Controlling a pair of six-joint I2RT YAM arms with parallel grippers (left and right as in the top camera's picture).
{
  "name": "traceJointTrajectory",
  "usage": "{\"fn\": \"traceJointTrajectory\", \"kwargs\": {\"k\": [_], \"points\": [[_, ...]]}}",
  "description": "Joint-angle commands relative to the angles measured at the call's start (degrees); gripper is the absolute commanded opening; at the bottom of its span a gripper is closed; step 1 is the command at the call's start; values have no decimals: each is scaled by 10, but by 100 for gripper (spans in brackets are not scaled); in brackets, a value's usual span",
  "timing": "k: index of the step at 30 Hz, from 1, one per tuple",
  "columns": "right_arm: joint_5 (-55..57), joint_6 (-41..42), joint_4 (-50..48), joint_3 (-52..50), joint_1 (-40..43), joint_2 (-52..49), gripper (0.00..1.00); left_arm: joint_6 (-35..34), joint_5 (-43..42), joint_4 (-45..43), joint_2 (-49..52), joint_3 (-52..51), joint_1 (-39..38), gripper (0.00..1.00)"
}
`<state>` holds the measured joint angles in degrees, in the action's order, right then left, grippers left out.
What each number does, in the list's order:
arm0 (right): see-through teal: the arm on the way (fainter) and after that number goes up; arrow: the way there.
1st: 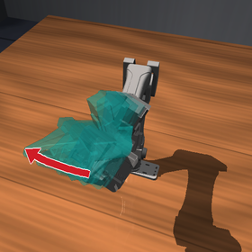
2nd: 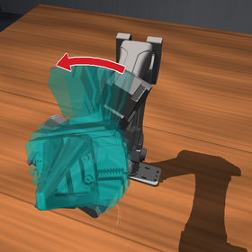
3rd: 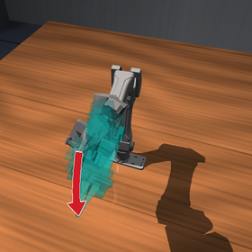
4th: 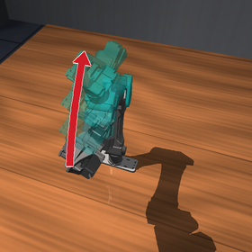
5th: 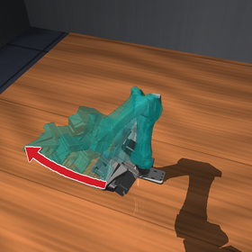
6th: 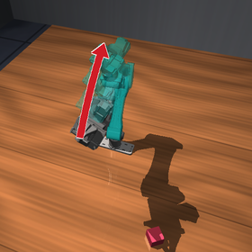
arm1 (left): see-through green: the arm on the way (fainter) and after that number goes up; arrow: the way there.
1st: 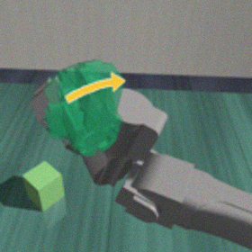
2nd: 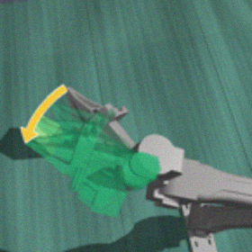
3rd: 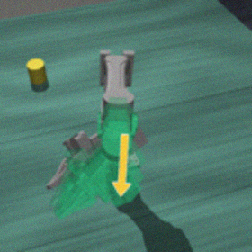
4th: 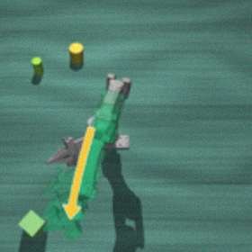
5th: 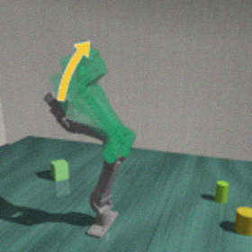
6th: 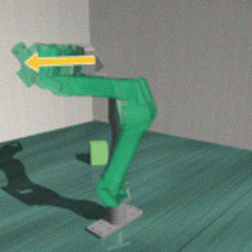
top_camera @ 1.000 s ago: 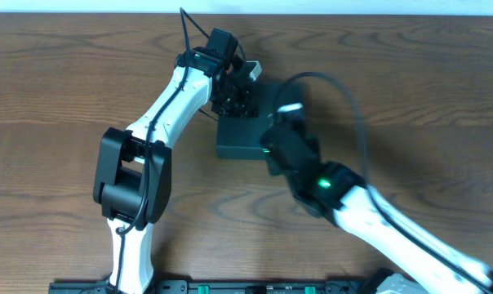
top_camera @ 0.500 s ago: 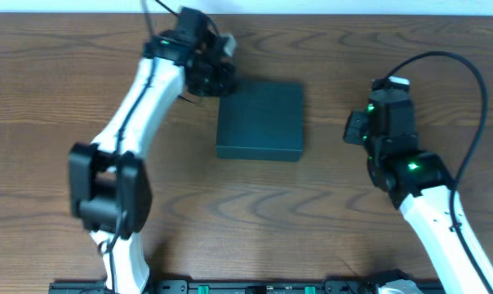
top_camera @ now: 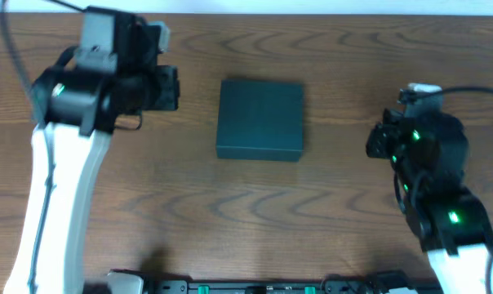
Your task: Pack container
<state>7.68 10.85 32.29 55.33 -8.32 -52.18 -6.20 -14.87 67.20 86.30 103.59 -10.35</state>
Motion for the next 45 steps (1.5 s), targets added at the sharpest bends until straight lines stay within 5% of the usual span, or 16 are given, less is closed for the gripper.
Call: {"fn": "traceJointTrajectory", "kwargs": {"k": [1,3,5,8,9,13,30,37,45], "points": [[-13,-17,11,6,4,49,2,-5,49,24,-90,0,-6,6],[-22,-17,29,6,4,73,2,-4,50,33,-134,-16,-6,6],[-41,-7,42,6,4,85,18,-4,50,32,-182,-47,-6,6],[-52,47,68,6,4,90,90,-5,52,38,-250,-87,-6,6],[-52,69,83,5,4,90,99,-5,52,49,-270,-88,-6,12],[-66,80,111,5,4,90,99,-18,52,63,-304,-88,-6,95],[-66,80,215,5,4,90,99,-17,48,93,-312,-88,-6,95],[-66,80,215,5,4,90,99,-9,115,116,-336,-88,-5,95],[-66,80,215,5,4,90,99,-9,234,85,-487,-128,61,95]]}}
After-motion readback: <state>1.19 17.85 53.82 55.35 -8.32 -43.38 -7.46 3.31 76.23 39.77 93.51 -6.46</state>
